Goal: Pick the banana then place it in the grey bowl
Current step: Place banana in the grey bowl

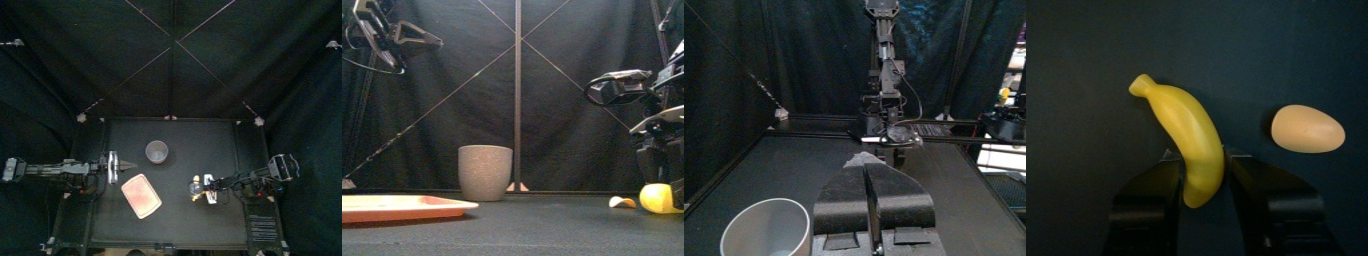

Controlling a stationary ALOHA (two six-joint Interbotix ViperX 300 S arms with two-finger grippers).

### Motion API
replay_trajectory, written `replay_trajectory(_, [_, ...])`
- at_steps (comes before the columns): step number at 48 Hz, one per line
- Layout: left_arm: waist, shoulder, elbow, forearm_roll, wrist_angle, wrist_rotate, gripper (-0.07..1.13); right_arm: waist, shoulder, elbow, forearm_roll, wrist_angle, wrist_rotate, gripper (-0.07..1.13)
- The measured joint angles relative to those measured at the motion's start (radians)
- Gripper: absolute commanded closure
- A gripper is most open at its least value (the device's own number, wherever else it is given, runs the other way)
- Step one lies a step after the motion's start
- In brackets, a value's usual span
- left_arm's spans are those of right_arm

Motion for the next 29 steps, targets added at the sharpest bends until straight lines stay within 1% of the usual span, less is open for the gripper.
replay_trajectory(3, [0.002,0.0,0.0,0.0,0.0,0.0,1.07,0.003,0.0,-0.011,0.003,0.002,0.005,0.63])
replay_trajectory(11, [0.003,0.0,0.003,0.002,-0.002,0.0,1.07,-0.003,-0.02,-0.109,0.012,-0.008,0.005,0.62])
replay_trajectory(16, [0.003,0.0,0.005,0.0,-0.002,0.0,1.07,-0.049,-0.034,-0.201,0.005,-0.063,-0.002,0.62])
replay_trajectory(21, [0.005,0.0,0.005,0.002,-0.002,0.0,1.07,-0.155,-0.034,-0.267,0.011,-0.153,0.008,0.62])
replay_trajectory(25, [0.006,0.0,0.005,0.002,-0.003,0.0,1.07,-0.252,-0.018,-0.31,0.021,-0.25,0.008,0.62])
replay_trajectory(29, [0.009,0.0,0.008,0.002,-0.006,0.0,1.07,-0.33,0.015,-0.351,0.028,-0.347,0.005,0.62])
